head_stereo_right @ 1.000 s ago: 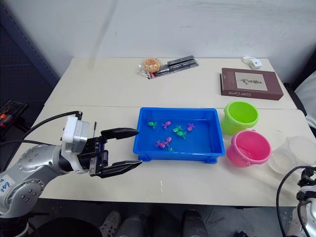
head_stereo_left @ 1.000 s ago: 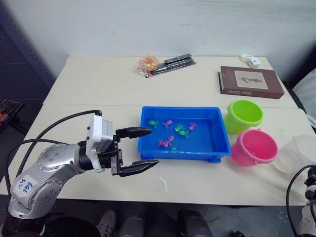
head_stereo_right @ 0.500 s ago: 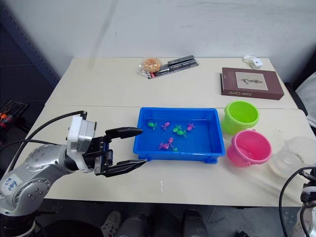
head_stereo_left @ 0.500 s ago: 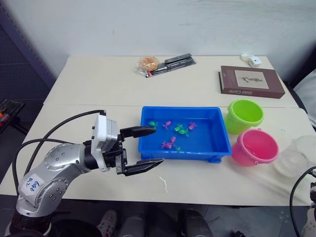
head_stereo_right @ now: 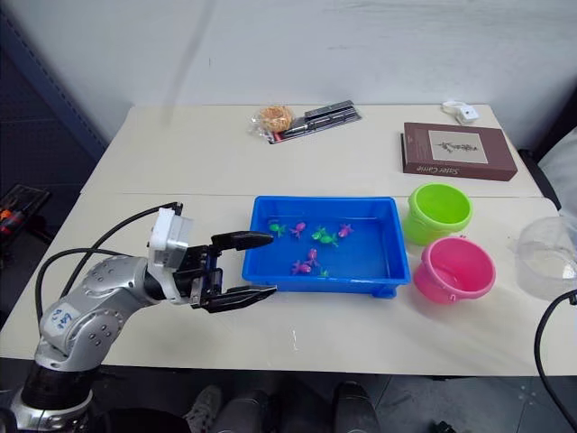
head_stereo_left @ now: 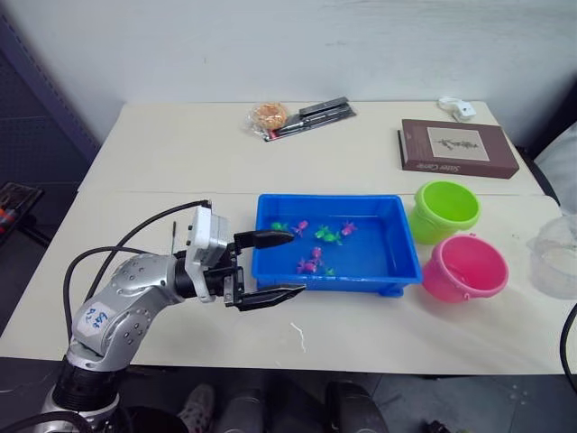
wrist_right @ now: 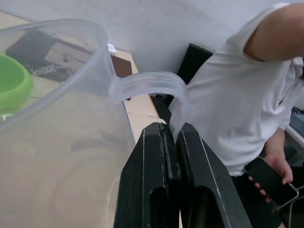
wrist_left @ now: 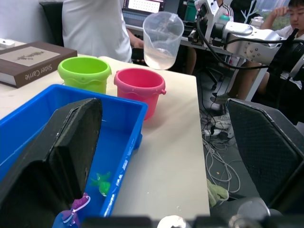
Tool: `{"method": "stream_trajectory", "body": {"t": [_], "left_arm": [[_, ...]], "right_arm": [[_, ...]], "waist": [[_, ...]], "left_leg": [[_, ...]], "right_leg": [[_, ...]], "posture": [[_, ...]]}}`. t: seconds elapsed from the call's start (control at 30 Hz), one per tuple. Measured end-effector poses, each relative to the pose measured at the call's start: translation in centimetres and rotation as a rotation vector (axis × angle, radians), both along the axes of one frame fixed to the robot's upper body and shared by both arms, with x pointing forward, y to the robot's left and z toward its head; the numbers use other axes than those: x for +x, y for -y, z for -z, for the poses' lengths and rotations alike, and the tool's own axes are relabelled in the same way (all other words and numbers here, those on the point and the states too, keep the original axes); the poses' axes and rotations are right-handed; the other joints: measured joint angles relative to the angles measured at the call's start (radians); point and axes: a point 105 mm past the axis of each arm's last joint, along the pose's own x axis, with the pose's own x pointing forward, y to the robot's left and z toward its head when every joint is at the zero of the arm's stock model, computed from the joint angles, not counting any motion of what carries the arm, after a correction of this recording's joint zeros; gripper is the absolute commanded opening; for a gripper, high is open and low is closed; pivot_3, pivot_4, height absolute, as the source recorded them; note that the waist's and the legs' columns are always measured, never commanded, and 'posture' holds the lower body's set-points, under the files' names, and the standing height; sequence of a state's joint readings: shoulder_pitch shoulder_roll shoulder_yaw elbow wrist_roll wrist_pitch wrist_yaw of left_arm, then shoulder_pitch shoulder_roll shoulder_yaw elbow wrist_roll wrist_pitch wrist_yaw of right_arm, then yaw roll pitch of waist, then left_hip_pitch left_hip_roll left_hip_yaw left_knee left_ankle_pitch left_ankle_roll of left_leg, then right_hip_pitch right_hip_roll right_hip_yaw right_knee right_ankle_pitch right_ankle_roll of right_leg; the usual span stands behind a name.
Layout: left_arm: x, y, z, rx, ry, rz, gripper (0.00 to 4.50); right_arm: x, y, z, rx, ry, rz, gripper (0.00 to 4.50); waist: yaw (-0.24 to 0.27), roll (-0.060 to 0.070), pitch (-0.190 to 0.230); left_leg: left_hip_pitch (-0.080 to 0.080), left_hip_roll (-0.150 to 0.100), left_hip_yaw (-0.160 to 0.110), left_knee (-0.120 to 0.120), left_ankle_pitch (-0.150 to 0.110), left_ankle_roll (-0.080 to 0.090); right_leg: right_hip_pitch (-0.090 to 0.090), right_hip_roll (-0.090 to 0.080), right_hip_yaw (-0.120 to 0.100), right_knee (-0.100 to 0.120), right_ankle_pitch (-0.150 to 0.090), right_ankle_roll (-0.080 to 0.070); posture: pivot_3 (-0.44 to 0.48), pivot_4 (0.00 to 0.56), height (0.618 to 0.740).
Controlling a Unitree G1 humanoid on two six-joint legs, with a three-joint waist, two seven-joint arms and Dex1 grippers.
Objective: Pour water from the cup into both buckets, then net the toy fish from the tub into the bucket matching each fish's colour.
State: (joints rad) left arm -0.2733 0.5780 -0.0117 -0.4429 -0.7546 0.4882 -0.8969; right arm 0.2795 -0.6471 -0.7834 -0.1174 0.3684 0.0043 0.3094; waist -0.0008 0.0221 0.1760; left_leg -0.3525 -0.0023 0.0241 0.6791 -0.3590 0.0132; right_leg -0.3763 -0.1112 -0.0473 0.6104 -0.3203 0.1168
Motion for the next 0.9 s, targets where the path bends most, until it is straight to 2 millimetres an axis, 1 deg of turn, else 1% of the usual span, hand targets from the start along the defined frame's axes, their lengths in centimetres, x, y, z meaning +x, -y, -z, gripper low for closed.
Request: {"method": "stream_trajectory", "body": {"t": [0.07, 0.13, 0.2, 0.47, 0.6, 0.67, 0.8, 0.9], "left_arm": [[0.1, 0.1, 0.1, -0.007, -0.002, 0.003, 4.5], [0.2, 0.4, 0.5, -0.014, -0.007, 0.018, 4.5], [0.0, 0.7, 0.5, -0.016, -0.001, 0.033, 4.5], [0.5, 0.5, 1.0, -0.01, 0.004, 0.016, 4.5], [0.5, 0.5, 1.0, -0.006, 0.008, 0.012, 4.5], [0.6, 0.5, 1.0, -0.007, 0.008, 0.011, 4.5], [0.5, 0.5, 1.2, -0.006, 0.003, 0.007, 4.5], [0.5, 0.5, 1.3, -0.006, -0.002, 0.005, 4.5]], "right_arm": [[0.1, -0.3, -0.4, -0.027, -0.002, -0.005, 0.05], [0.6, -1.3, -1.1, -0.119, -0.033, -0.032, 0.05], [1.0, -2.3, -1.3, -0.175, -0.051, -0.054, 0.05], [1.5, -2.8, -1.3, -0.403, -0.143, -0.025, 0.05], [1.8, -3.0, -1.8, -0.505, -0.16, -0.024, 0.05], [1.9, -3.0, -2.1, -0.538, -0.156, -0.017, 0.05], [2.0, -3.0, -2.1, -0.562, -0.16, -0.014, 0.05], [2.1, -3.2, -2.1, -0.614, -0.168, -0.02, 0.05]], "waist": [[0.0, 0.0, 0.0], [0.0, 0.0, 0.0], [0.0, -0.001, 0.001], [0.003, -0.002, 0.001], [0.001, -0.002, 0.001], [0.001, -0.002, 0.001], [0.002, -0.002, 0.001], [0.001, -0.003, 0.002]], "left_leg": [[0.0, 0.0, 0.0, 0.0, 0.0, 0.0], [0.0, 0.0, 0.0, 0.0, 0.0, 0.0], [0.0, 0.0, 0.0, 0.0, 0.0, 0.0], [0.0, -0.001, 0.0, 0.0, 0.001, 0.0], [0.0, -0.001, 0.0, 0.0, 0.001, 0.0], [0.0, -0.001, 0.0, 0.0, 0.001, 0.0], [0.0, -0.001, 0.0, 0.001, 0.001, 0.0], [0.0, -0.001, 0.0, 0.0, 0.001, 0.0]], "right_leg": [[0.0, 0.0, 0.0, 0.0, 0.0, 0.0], [0.0, 0.0, 0.0, 0.0, 0.0, 0.0], [0.0, 0.0, 0.0, 0.0, 0.0, 0.0], [0.0, 0.0, 0.0, 0.0, 0.0, 0.001], [0.0, 0.0, 0.0, 0.0, 0.0, 0.001], [0.0, 0.001, -0.001, 0.0, 0.0, 0.001], [0.0, 0.0, -0.001, 0.0, 0.0, 0.001], [0.0, 0.0, -0.001, 0.0, 0.0, 0.001]], "posture": [[0.0, 0.15, 0.738], [0.0, 0.15, 0.738], [0.0, 0.15, 0.738], [0.0, 0.15, 0.738], [0.0, 0.15, 0.738], [0.0, 0.15, 0.738], [0.0, 0.15, 0.738], [0.0, 0.15, 0.738]]}}
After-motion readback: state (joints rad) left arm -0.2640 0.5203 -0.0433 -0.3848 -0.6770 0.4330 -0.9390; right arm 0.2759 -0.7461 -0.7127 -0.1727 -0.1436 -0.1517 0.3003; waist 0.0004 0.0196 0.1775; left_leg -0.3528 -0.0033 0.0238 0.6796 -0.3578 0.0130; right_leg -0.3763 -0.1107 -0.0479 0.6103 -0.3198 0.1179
